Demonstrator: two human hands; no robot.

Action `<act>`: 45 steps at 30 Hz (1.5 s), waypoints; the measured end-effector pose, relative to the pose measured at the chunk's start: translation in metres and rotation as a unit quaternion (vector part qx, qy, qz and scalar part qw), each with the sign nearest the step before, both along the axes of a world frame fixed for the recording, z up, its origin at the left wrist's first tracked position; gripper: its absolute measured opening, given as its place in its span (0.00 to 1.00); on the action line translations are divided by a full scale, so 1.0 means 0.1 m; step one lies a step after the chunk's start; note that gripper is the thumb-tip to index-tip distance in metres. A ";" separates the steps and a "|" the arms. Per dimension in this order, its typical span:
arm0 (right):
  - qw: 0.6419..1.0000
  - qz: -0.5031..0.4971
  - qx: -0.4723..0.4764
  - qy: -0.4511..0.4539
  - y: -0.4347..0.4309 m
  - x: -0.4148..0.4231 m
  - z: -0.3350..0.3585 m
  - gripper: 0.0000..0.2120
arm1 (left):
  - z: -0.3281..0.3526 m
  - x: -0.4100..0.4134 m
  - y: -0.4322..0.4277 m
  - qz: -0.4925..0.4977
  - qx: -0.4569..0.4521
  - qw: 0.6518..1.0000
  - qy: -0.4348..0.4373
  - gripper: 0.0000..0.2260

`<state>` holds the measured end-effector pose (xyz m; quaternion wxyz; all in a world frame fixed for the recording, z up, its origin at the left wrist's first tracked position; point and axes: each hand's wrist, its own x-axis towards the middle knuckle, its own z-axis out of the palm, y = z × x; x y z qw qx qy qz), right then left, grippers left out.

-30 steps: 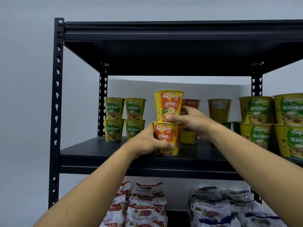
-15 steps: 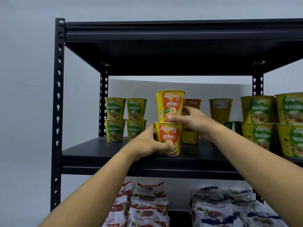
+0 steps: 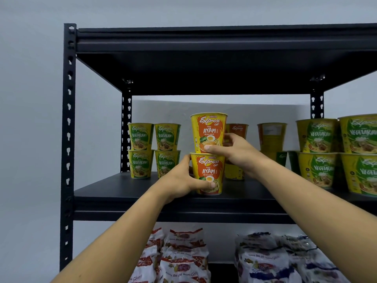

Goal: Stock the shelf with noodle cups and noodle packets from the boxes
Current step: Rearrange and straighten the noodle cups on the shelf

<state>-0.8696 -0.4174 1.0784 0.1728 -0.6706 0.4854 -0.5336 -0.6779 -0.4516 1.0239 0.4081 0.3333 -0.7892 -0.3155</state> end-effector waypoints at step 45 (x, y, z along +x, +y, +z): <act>0.998 -0.010 0.008 -0.054 0.08 0.15 0.00 0.40 | -0.03 0.03 0.00 -0.012 -0.005 1.000 -0.005 0.39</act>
